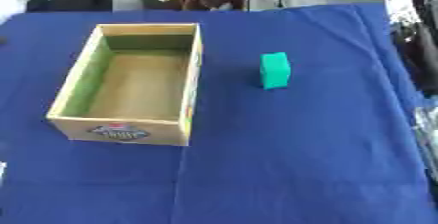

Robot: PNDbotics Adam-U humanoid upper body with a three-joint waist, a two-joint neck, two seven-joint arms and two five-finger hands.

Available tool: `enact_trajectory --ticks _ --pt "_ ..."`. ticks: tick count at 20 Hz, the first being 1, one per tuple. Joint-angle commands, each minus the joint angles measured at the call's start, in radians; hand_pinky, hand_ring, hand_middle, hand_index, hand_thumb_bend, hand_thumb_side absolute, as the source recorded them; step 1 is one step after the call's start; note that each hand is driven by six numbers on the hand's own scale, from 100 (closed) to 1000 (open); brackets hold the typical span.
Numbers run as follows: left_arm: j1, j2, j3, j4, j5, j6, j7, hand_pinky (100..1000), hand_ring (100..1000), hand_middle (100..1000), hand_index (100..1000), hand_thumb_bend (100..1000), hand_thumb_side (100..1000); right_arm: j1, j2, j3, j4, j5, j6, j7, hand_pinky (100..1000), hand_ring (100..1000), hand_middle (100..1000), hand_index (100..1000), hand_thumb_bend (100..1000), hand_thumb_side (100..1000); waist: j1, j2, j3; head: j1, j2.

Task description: Pick up objects on the table and place them in the box.

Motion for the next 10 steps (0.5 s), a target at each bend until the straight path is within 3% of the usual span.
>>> enact_trajectory --ticks 1,10 --pt "-0.004 0.006 0.009 -0.017 -0.005 0.000 0.001 507 712 864 754 100 965 -0.008 -0.017 -0.011 -0.020 -0.002 -0.001 -0.002 911 865 698 866 100 979 -0.002 -0.016 -0.001 0.000 -0.010" --pt "-0.004 0.004 0.009 -0.017 -0.005 0.000 0.000 507 712 864 754 100 966 -0.014 -0.022 -0.012 -0.020 -0.001 0.002 -0.004 909 867 702 867 100 972 -0.004 -0.017 0.002 -0.001 -0.014"
